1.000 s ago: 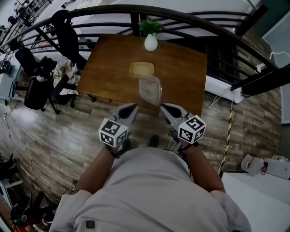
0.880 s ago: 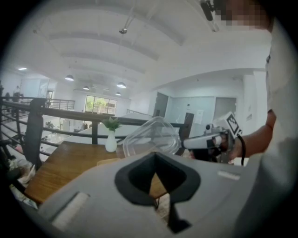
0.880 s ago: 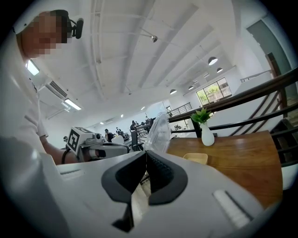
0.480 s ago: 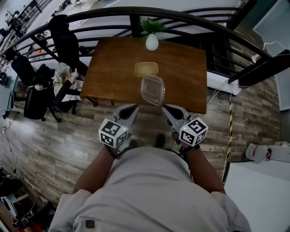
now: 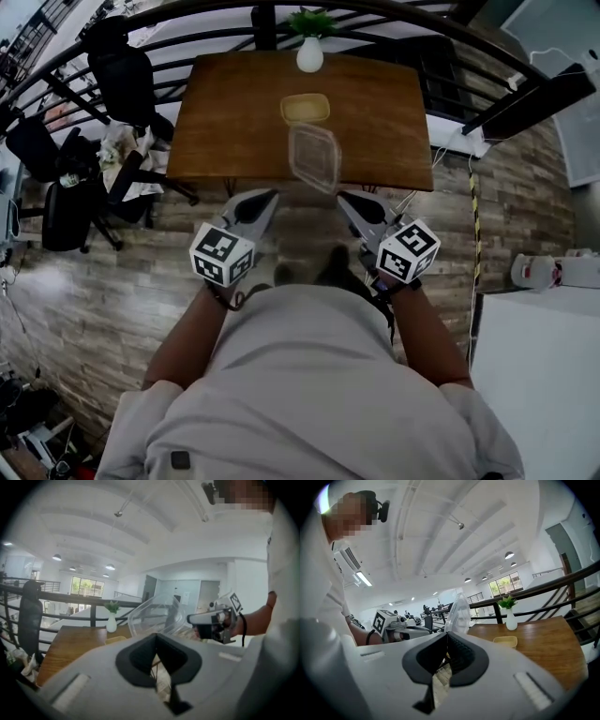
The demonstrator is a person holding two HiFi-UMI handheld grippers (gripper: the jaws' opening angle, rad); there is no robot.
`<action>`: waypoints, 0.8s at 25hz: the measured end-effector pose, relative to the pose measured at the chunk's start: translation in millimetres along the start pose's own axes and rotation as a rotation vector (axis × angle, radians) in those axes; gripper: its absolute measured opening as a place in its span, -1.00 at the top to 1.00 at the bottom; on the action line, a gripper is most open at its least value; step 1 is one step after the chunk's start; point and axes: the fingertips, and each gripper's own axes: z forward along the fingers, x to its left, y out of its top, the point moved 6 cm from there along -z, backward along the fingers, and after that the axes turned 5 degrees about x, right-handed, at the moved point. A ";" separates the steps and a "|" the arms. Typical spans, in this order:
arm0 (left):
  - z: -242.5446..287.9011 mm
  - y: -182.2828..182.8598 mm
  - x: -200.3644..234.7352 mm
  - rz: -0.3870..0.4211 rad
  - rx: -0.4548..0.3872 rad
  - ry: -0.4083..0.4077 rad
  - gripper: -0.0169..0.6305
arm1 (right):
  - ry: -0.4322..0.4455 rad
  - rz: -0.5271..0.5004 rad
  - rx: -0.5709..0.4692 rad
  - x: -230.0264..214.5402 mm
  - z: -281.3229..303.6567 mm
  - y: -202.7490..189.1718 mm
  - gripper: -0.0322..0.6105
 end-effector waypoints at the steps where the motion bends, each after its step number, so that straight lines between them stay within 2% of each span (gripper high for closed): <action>1: -5.7 -3.8 0.9 0.002 0.003 -0.007 0.94 | -0.007 0.003 -0.001 7.0 1.0 -3.4 0.88; 7: -27.8 -19.5 1.5 -0.018 0.007 -0.024 0.94 | -0.017 0.035 -0.005 34.9 2.1 -18.2 0.88; 20: -42.4 -24.5 1.1 -0.005 0.005 -0.047 0.94 | -0.022 0.025 0.008 48.2 -0.1 -15.8 0.88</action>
